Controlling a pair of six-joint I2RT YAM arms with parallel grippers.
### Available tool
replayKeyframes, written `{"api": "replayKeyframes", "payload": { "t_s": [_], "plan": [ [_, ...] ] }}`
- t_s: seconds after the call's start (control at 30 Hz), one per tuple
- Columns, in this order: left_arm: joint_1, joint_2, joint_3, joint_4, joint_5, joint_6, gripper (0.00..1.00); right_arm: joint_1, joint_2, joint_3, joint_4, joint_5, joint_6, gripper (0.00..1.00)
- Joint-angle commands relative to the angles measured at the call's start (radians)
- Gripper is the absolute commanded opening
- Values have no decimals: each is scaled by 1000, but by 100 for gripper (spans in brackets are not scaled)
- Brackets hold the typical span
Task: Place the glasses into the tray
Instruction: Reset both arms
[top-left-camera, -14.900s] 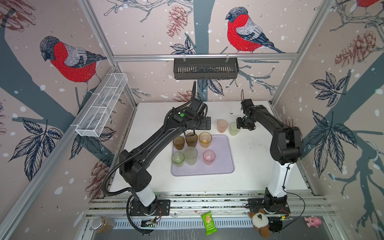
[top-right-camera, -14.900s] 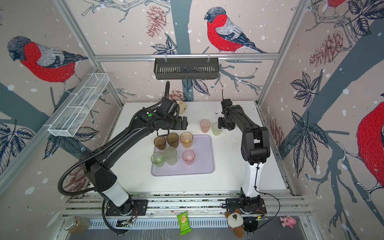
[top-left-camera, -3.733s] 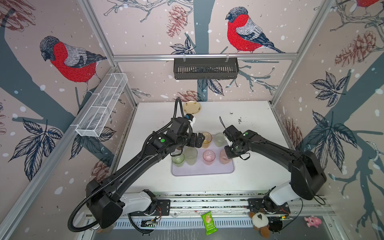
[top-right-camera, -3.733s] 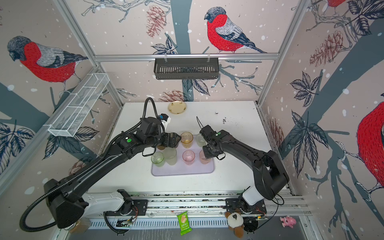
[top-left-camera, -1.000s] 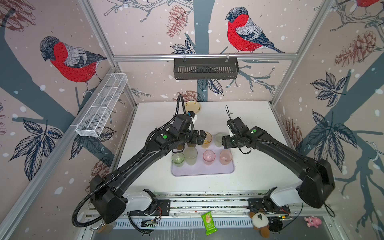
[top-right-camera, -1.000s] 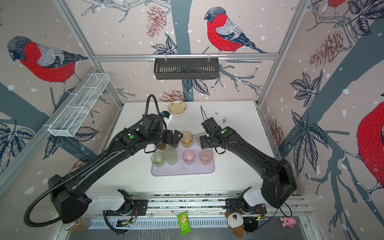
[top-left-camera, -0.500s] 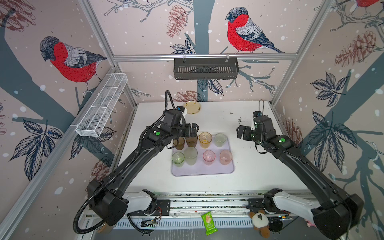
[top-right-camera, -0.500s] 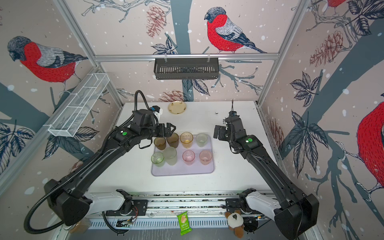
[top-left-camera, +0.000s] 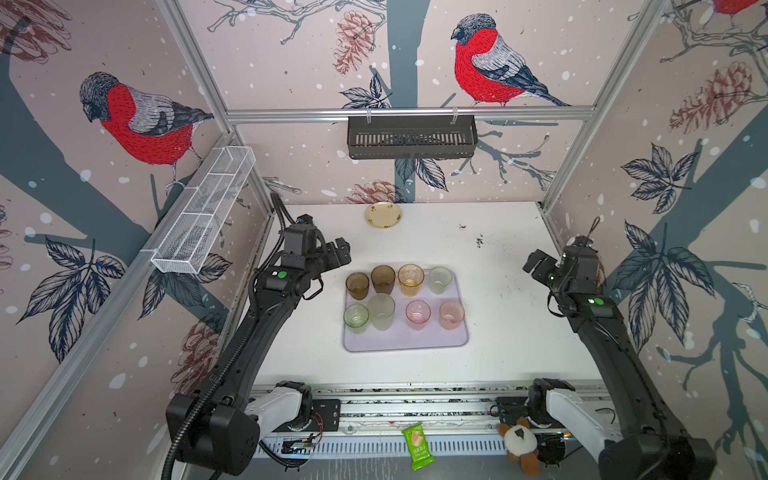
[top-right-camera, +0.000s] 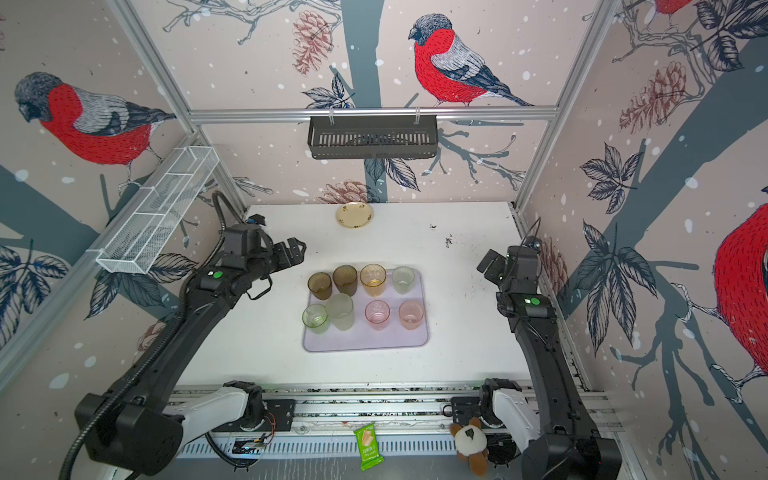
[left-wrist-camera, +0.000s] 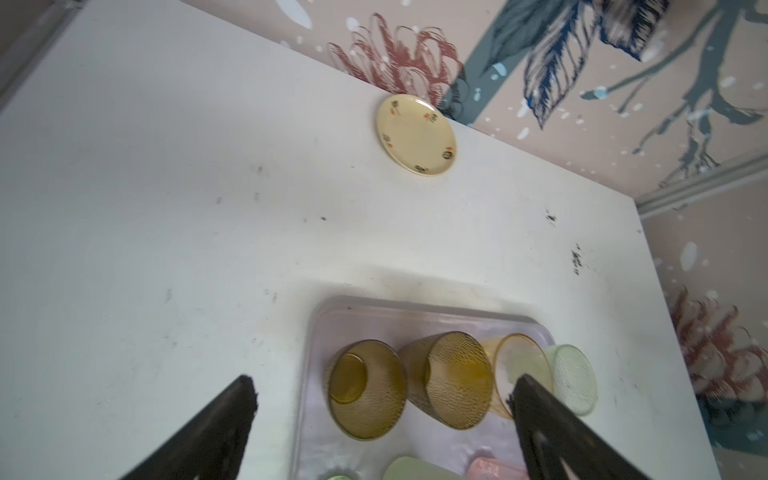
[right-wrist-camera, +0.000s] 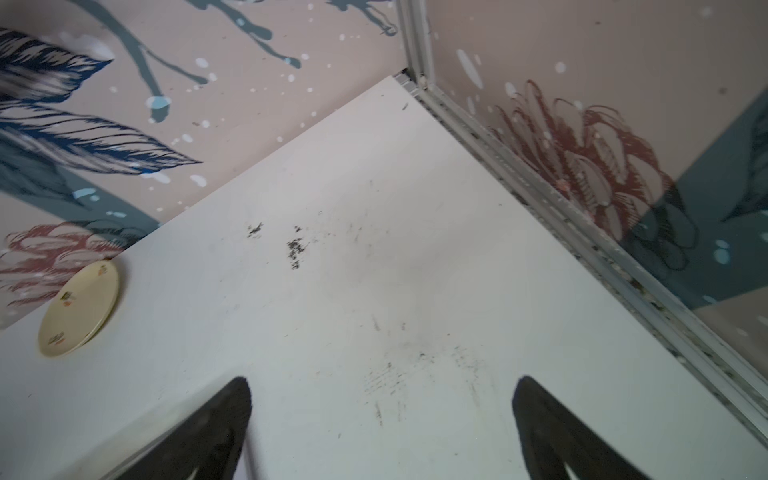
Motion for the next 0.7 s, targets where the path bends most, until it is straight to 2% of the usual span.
{"api": "replayKeyframes", "payload": {
  "t_s": [0.0, 0.07, 0.13, 0.3, 0.43, 0.53, 0.67],
  "plan": [
    [66, -20, -43, 71, -69, -36, 97, -63, -27, -72, 130, 36, 46, 99],
    [84, -27, -93, 90, -172, -42, 97, -71, -26, -114, 151, 149, 98, 99],
    [86, -30, -138, 123, -281, -48, 97, -88, -17, -157, 188, 186, 103, 99],
    [86, -57, -331, 356, -469, -17, 97, -139, -19, -301, 376, 188, 68, 99],
    [86, -64, -487, 579, -597, 61, 97, -146, -36, -425, 616, 96, -39, 99],
    [86, -58, -604, 795, -639, 151, 97, -148, 13, -467, 717, 78, -77, 99],
    [86, -4, -713, 1088, -638, 244, 97, -147, 98, -475, 777, 45, -124, 99]
  ]
}}
